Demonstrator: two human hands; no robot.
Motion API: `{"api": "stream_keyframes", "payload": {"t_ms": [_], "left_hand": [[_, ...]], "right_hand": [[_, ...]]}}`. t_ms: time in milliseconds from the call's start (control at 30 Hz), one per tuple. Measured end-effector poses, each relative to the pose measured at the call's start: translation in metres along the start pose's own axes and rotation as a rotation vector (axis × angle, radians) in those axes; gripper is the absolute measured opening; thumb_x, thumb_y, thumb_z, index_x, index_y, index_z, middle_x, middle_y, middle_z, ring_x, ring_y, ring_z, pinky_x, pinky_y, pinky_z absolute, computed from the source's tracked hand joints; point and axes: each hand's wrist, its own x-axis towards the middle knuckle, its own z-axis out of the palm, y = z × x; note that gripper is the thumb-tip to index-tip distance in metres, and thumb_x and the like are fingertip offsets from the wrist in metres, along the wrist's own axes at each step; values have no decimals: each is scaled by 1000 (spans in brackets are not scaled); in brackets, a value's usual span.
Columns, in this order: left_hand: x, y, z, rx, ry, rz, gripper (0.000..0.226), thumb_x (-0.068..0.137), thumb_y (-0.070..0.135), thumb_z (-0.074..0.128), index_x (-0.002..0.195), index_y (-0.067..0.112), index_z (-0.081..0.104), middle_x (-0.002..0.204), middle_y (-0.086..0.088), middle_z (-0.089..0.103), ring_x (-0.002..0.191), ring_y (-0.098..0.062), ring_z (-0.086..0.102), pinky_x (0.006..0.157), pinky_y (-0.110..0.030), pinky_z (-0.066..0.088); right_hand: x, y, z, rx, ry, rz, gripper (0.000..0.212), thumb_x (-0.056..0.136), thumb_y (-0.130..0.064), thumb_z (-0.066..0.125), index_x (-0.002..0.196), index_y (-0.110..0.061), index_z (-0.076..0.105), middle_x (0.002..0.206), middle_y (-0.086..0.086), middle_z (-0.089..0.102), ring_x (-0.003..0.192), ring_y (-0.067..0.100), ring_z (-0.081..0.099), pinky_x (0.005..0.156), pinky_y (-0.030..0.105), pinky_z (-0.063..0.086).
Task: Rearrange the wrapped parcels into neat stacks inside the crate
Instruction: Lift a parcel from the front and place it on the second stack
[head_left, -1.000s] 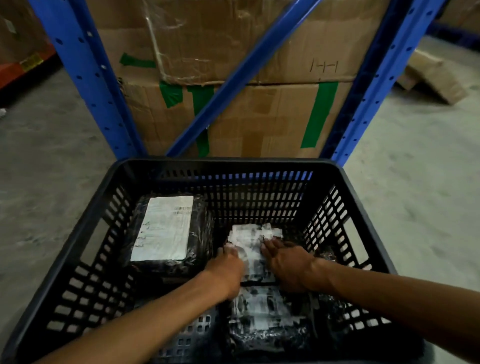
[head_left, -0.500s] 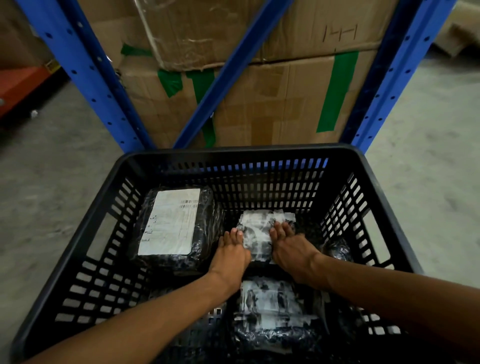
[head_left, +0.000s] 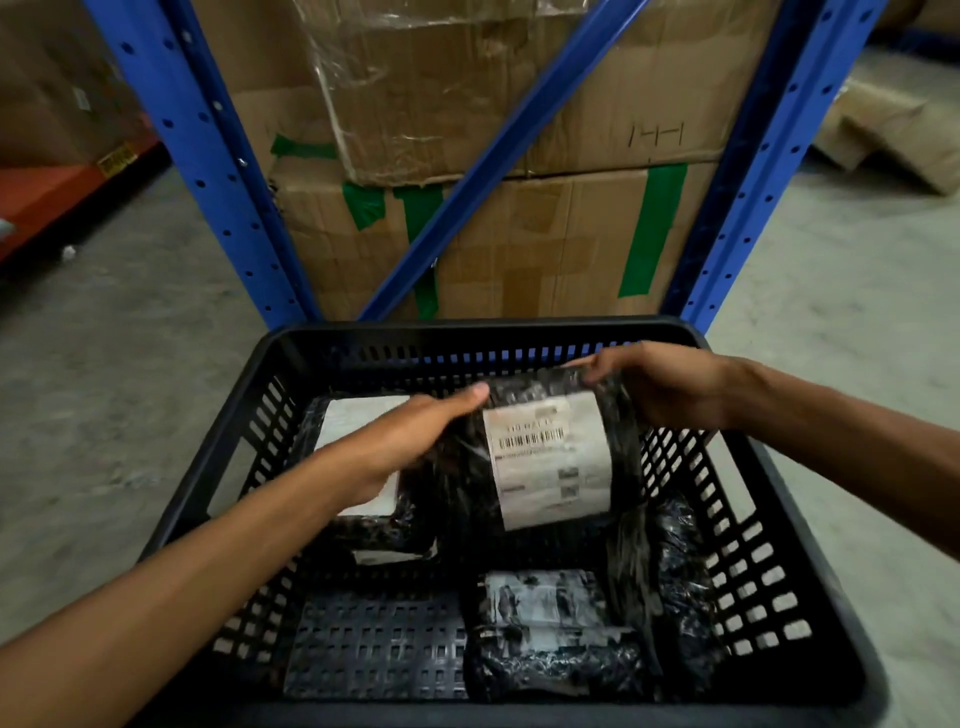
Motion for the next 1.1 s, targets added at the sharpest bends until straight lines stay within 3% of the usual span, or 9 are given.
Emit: {"api": "stream_keyframes", "payload": {"t_ms": [100,167,333,600,733,833,900,967,1100], "left_hand": [[3,-4,2,-390,26,-162,75,83,75,47,124,15,64,118,-15,70,99,-36,69,79,-45,59],[7,-8,10,-445,42,-226,78,82,74,50,122,7,59,122,-19,65,107,-37,65,76,-42,56],[23,-32,42,-144,179,-152,45,76,19,80,116,4,65,113,-11,73,100,-25,70,88,-37,59],[43,-20,68,246,350,-135,25,93,11,61,117,4,54,129,-13,58,119,-27,57,90,-29,48],[59,-36,78,321,292,-216,34,95,10,59,128,1,57,137,-13,58,126,-27,57,97,-28,48],[71,-49,82,378,243,-253,35,92,8,62,127,3,60,136,-12,60,125,-25,59,99,-27,50],[75,-49,81,423,224,-250,36,91,9,63,127,4,61,136,-11,61,125,-24,60,99,-26,50],[73,-46,78,471,188,-237,38,92,12,61,129,3,59,138,-12,58,126,-26,58,98,-28,50],[61,-42,71,580,64,-193,62,89,17,61,146,2,42,145,-13,51,129,-28,55,100,-30,50]], "right_hand": [[7,10,12,260,82,134,51,76,-48,73,113,-13,71,114,12,75,106,31,69,104,49,45],[9,25,24,298,164,195,50,81,-54,66,109,-13,72,109,13,77,104,30,71,103,46,46],[9,66,48,156,199,175,54,66,-13,85,117,-3,68,108,17,77,100,34,74,92,51,56],[39,77,47,-26,366,98,36,65,7,85,96,-5,72,100,8,75,99,30,71,91,47,57],[77,95,51,-414,386,156,63,67,-12,88,125,-7,61,124,9,67,117,28,63,99,38,53],[89,94,61,-863,280,254,69,92,-29,63,147,0,35,149,17,45,137,30,47,114,37,38],[89,84,64,-1048,238,255,58,100,-35,45,147,-1,35,152,19,42,140,32,41,118,40,29],[85,76,66,-1140,219,288,60,99,-40,46,148,-5,37,152,15,42,140,29,41,118,36,27],[63,62,64,-1356,294,126,46,91,-26,59,132,-7,56,138,14,55,123,29,58,99,34,49]]}}
